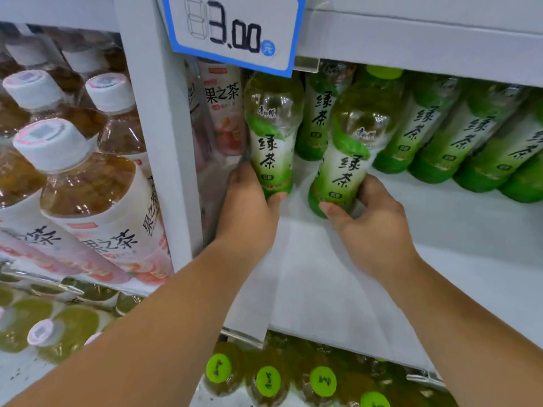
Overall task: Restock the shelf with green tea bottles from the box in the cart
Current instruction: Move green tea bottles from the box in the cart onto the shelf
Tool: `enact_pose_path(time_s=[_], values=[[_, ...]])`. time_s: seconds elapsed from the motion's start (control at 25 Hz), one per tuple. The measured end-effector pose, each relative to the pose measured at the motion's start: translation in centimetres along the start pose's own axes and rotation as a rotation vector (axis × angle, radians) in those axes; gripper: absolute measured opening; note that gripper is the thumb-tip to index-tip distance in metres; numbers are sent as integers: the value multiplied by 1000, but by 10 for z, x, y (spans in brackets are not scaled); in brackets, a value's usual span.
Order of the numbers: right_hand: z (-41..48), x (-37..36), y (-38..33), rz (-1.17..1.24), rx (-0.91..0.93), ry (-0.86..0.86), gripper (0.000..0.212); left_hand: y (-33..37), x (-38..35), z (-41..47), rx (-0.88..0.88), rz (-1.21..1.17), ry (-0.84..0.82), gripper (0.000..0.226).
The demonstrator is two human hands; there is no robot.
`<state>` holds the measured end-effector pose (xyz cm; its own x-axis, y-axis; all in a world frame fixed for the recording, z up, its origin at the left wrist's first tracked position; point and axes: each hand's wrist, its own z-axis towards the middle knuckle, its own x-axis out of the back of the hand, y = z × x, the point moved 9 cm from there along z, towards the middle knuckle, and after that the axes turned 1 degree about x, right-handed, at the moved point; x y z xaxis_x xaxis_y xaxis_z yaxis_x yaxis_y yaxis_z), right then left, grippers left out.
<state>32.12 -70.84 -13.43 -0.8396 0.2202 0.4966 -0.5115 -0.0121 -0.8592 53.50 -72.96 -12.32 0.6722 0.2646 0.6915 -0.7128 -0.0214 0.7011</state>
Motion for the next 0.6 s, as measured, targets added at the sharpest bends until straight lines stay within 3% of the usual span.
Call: enact_pose_path(time_s=[0.28,0.6], values=[[38,-28,-1,64,-21,-20,45,-12,-16,17,42,-88,-36,65],[39,-36,0,30,-30,22,47,-15,-18,17,-22,-58,70,61]])
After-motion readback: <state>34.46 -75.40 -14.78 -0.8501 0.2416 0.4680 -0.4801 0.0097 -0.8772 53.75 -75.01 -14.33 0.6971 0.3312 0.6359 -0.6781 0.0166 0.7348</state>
